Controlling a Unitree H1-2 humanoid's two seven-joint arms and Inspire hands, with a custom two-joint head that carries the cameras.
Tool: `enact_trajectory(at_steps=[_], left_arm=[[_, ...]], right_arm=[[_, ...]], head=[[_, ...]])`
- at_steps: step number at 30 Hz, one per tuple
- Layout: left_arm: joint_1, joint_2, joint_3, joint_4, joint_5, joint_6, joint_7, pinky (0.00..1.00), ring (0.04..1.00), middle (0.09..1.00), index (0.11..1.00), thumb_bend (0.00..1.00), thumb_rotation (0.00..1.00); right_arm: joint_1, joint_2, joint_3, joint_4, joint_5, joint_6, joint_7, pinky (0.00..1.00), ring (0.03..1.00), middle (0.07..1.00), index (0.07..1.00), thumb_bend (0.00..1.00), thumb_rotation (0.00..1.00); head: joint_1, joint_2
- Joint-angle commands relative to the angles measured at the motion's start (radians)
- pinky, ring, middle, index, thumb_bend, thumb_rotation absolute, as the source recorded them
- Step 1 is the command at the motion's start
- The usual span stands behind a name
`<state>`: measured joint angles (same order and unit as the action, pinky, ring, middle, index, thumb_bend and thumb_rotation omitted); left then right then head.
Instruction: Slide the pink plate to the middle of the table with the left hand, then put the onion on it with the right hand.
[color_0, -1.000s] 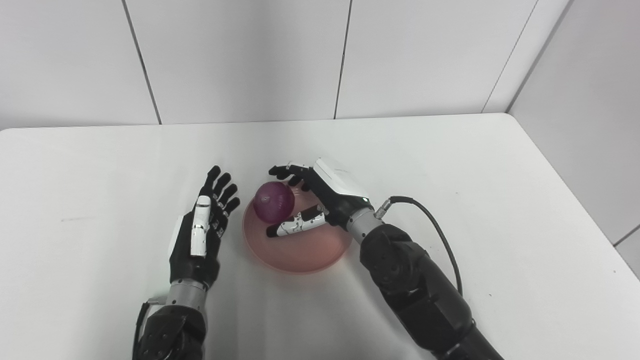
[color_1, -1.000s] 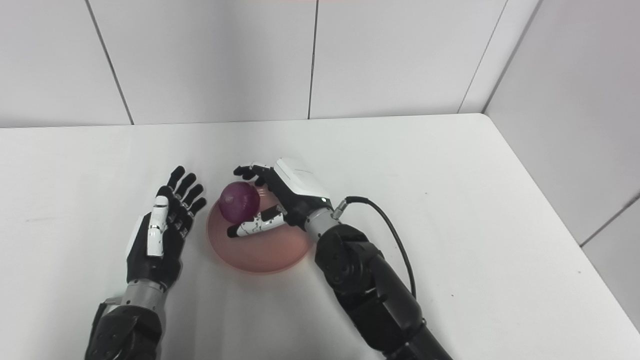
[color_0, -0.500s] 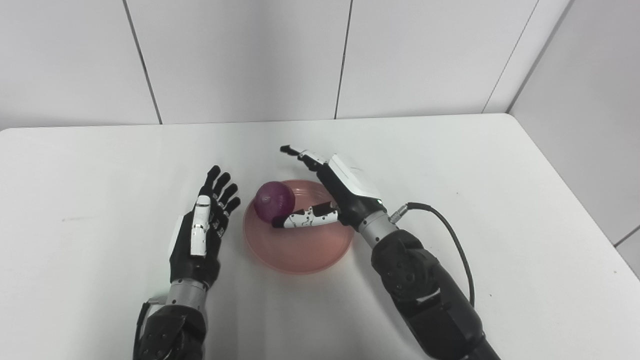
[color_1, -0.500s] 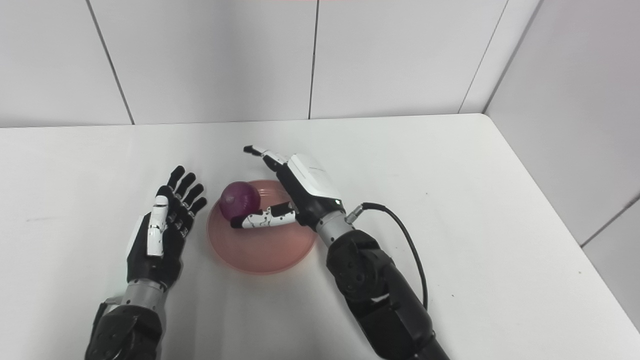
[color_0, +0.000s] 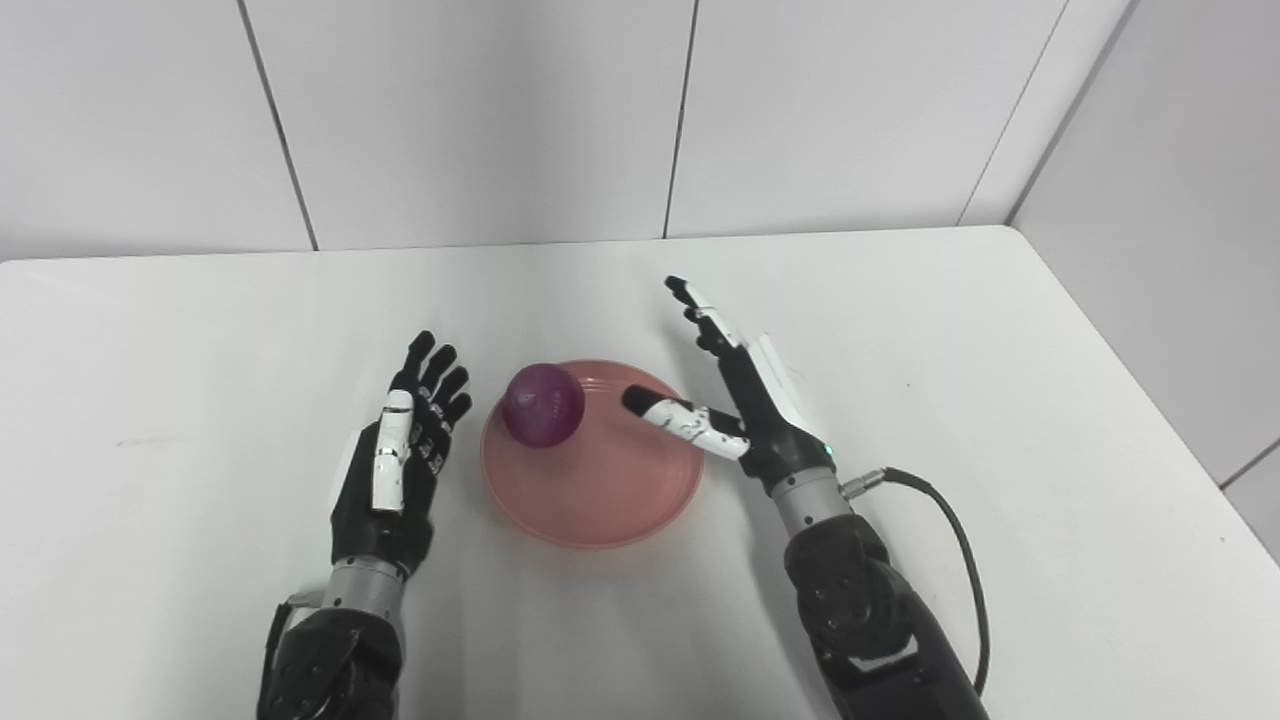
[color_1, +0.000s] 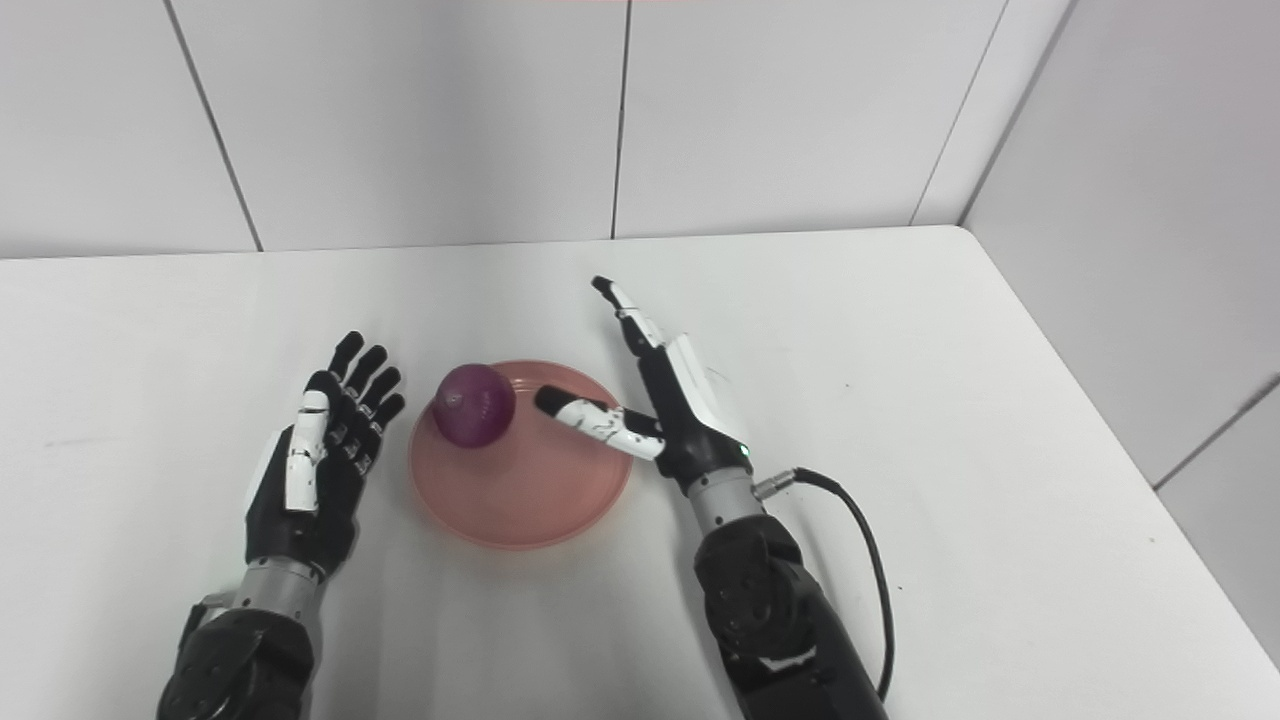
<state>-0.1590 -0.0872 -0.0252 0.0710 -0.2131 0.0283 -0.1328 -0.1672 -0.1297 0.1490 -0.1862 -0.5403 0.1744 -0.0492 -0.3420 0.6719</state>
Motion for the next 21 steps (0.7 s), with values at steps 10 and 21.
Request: enact_trajectory(at_steps=[10,21], left_arm=[[0.013,0.026,0.012,0.04,-0.013,0.001,-0.012,0.97,0.962,0.964,0.957,0.47,1.0],[0.011,0.029,0.014,0.039,-0.02,0.008,-0.014,0.97,0.963,0.966,0.958,0.47,1.0]], right_arm=[[0.03,0.075,-0.096,-0.033,0.136,-0.051,-0.067,0.77,0.909,0.965,0.98,0.74,1.0],[0.076,0.114,-0.12,-0.007,0.23,-0.066,-0.075,0.86,0.919,0.952,0.963,0.55,1.0]], head=[[-0.003,-0.004],[0.001,-0.003]])
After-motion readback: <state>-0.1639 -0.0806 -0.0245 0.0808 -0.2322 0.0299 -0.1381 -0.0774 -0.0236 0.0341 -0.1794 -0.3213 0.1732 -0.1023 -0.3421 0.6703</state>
